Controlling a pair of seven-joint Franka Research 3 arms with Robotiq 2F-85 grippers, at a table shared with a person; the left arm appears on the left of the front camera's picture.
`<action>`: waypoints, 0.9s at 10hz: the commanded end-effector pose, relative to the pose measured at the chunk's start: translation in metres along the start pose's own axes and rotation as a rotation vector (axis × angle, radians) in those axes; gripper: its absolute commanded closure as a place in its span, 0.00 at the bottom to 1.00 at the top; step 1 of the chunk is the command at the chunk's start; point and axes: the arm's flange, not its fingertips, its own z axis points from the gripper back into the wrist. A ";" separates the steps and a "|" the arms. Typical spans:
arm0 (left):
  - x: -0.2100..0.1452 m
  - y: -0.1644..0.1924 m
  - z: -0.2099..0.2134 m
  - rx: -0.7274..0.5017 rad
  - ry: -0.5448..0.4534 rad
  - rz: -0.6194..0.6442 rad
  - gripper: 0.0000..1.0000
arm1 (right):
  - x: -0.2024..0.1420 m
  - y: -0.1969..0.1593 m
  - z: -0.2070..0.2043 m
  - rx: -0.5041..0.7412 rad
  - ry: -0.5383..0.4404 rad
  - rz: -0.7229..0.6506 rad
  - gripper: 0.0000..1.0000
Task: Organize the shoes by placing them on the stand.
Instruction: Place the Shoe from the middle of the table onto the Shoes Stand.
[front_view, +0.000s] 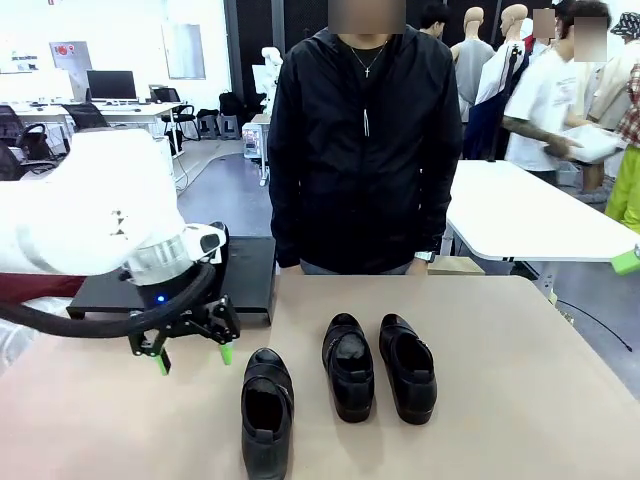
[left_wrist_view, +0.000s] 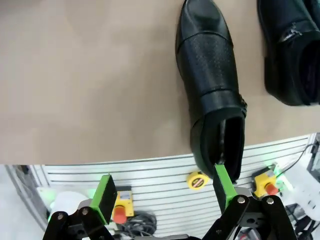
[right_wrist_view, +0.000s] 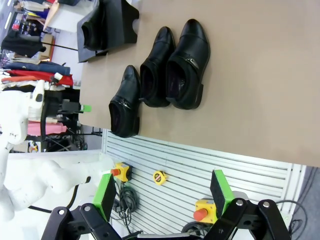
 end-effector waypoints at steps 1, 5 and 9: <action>0.008 -0.014 -0.028 0.014 0.059 0.049 0.00 | 0.002 0.001 0.002 0.024 -0.003 0.011 0.00; -0.007 -0.033 -0.061 0.018 0.041 0.020 0.00 | 0.002 0.001 0.002 0.024 -0.003 0.011 0.00; -0.001 -0.031 -0.098 0.071 -0.015 0.028 0.00 | 0.002 0.001 0.002 0.024 -0.003 0.011 0.00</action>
